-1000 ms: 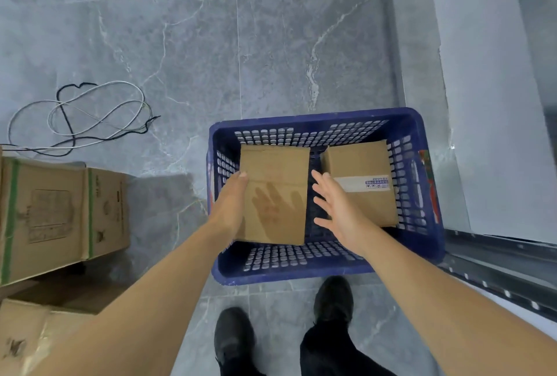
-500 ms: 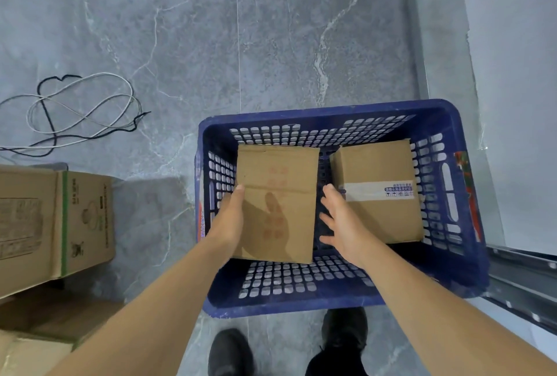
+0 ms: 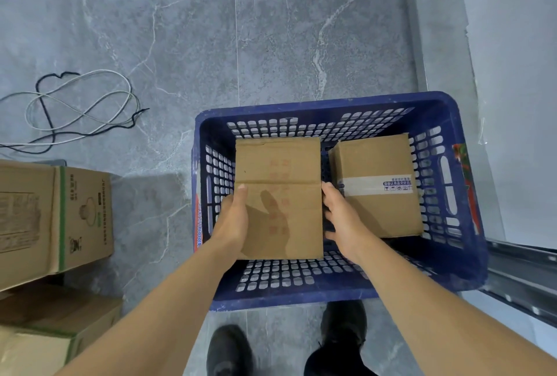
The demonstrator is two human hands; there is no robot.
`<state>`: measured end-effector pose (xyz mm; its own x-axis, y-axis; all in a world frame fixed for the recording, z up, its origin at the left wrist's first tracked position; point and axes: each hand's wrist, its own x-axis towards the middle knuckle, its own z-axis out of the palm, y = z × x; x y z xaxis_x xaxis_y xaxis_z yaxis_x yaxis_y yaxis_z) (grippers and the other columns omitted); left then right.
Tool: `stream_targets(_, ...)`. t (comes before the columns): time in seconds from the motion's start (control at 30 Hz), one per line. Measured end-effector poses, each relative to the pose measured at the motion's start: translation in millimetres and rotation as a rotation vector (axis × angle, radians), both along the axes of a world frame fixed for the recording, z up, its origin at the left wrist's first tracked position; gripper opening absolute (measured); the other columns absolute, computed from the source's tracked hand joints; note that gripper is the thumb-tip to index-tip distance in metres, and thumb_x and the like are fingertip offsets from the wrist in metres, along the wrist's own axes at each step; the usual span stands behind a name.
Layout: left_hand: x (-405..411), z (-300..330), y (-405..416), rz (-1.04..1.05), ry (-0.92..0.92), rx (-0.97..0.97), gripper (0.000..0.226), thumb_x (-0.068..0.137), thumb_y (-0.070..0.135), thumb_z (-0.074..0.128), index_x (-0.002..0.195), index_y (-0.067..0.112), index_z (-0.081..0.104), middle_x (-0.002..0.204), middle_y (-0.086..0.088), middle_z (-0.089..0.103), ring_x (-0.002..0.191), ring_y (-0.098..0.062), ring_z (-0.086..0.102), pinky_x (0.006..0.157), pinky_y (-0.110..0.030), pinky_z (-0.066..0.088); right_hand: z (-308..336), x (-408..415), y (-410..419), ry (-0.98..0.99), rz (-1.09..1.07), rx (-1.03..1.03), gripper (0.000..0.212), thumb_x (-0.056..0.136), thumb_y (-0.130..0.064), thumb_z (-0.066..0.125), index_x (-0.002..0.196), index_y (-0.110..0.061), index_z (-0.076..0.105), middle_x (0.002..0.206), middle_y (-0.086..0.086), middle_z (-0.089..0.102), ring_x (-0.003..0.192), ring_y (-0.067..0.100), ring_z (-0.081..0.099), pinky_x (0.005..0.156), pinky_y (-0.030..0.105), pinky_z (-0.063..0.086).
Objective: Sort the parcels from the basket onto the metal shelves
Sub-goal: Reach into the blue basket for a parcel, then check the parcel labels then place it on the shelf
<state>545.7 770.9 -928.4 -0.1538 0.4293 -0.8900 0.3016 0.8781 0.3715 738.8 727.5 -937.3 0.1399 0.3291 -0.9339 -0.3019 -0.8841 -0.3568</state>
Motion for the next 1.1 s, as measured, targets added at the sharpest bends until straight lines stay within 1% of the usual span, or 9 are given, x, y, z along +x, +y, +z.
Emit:
stream_targets(0.13, -3, 22, -14, 0.03, -0.051, -0.002, 0.098, 0.068, 0.089, 0.034, 0.152, 0.04, 0.049, 0.154, 0.003, 0.055, 0.141, -0.026, 0.05, 0.122, -0.055, 0.035, 26, 13, -6, -0.041, -0.029, 0.029, 0.051, 0.099, -0.065, 0.045, 0.142, -0.041, 0.056, 0.137, -0.011, 0.061, 0.125, 0.016, 0.056, 0.113, 0.049, 0.041)
stream_targets(0.27, 7, 69, -21, 0.043, -0.078, -0.023, 0.072, 0.09, 0.077, 0.036, 0.142, 0.032, 0.059, 0.14, 0.0, 0.062, 0.131, -0.027, 0.056, 0.118, -0.05, 0.04, 61, 19, -12, -0.031, -0.106, 0.031, 0.036, 0.102, -0.059, 0.047, 0.126, -0.036, 0.063, 0.108, -0.01, 0.069, 0.097, 0.008, 0.063, 0.091, 0.041, 0.05)
stream_targets(0.4, 6, 101, -20, 0.072, -0.095, 0.016, 0.08, 0.076, 0.082, 0.041, 0.141, 0.039, 0.061, 0.143, 0.002, 0.063, 0.133, -0.027, 0.057, 0.119, -0.054, 0.04, 107, 20, -15, -0.032, -0.144, 0.043, 0.033, 0.102, -0.058, 0.048, 0.123, -0.037, 0.064, 0.11, -0.01, 0.071, 0.097, 0.009, 0.064, 0.081, 0.038, 0.052)
stream_targets(0.57, 5, 174, -18, 0.067, -0.12, 0.056, 0.049, 0.089, 0.071, 0.039, 0.105, 0.04, 0.074, 0.123, 0.001, 0.073, 0.116, -0.025, 0.067, 0.111, -0.053, 0.049, 174, 15, -21, -0.014, -0.171, 0.1, 0.029, 0.104, -0.054, 0.045, 0.122, -0.039, 0.063, 0.107, -0.016, 0.069, 0.097, 0.004, 0.062, 0.072, 0.032, 0.047)
stream_targets(0.63, 2, 209, -19, 0.048, -0.116, 0.076, 0.047, 0.094, 0.067, 0.038, 0.099, 0.038, 0.075, 0.119, 0.001, 0.073, 0.113, -0.024, 0.067, 0.11, -0.051, 0.049, 205, 12, -24, -0.014, -0.17, 0.119, 0.024, 0.105, -0.053, 0.046, 0.109, -0.041, 0.066, 0.101, -0.018, 0.069, 0.094, 0.002, 0.062, 0.07, 0.032, 0.046)
stream_targets(0.8, -12, 293, -22, 0.05, -0.165, 0.148, 0.04, 0.106, 0.046, 0.041, 0.111, 0.021, 0.073, 0.11, -0.001, 0.072, 0.098, -0.017, 0.065, 0.102, -0.048, 0.053, 292, 3, -33, -0.022, -0.155, 0.213, 0.021, 0.106, -0.051, 0.044, 0.097, -0.044, 0.062, 0.095, -0.02, 0.066, 0.09, -0.001, 0.059, 0.069, 0.03, 0.045)
stream_targets(0.93, -22, 355, -24, -0.001, -0.164, 0.216, 0.027, 0.107, 0.029, 0.046, 0.106, 0.028, 0.073, 0.109, 0.004, 0.072, 0.096, -0.013, 0.066, 0.077, -0.035, 0.054, 353, 4, -42, -0.057, -0.145, 0.263, 0.021, 0.105, -0.052, 0.047, 0.109, -0.044, 0.065, 0.116, -0.011, 0.069, 0.106, 0.005, 0.061, 0.083, 0.036, 0.05)
stream_targets(1.03, -31, 413, -32, -0.177, -0.188, 0.312, 0.055, 0.104, 0.003, 0.035, 0.106, 0.046, 0.068, 0.118, 0.02, 0.072, 0.115, -0.013, 0.066, 0.094, -0.04, 0.056, 399, 6, -55, -0.113, -0.065, 0.314, 0.043, 0.109, -0.036, 0.045, 0.15, -0.049, 0.045, 0.153, -0.01, 0.054, 0.141, 0.016, 0.048, 0.116, 0.055, 0.039)
stream_targets(1.1, -37, 448, -38, -0.251, -0.176, 0.37, 0.062, 0.104, -0.001, 0.033, 0.108, 0.052, 0.066, 0.114, 0.025, 0.073, 0.115, -0.009, 0.066, 0.094, -0.033, 0.056, 433, 5, -63, -0.151, -0.033, 0.355, 0.056, 0.109, -0.019, 0.046, 0.155, -0.048, 0.036, 0.154, -0.01, 0.053, 0.141, 0.016, 0.049, 0.118, 0.054, 0.038)
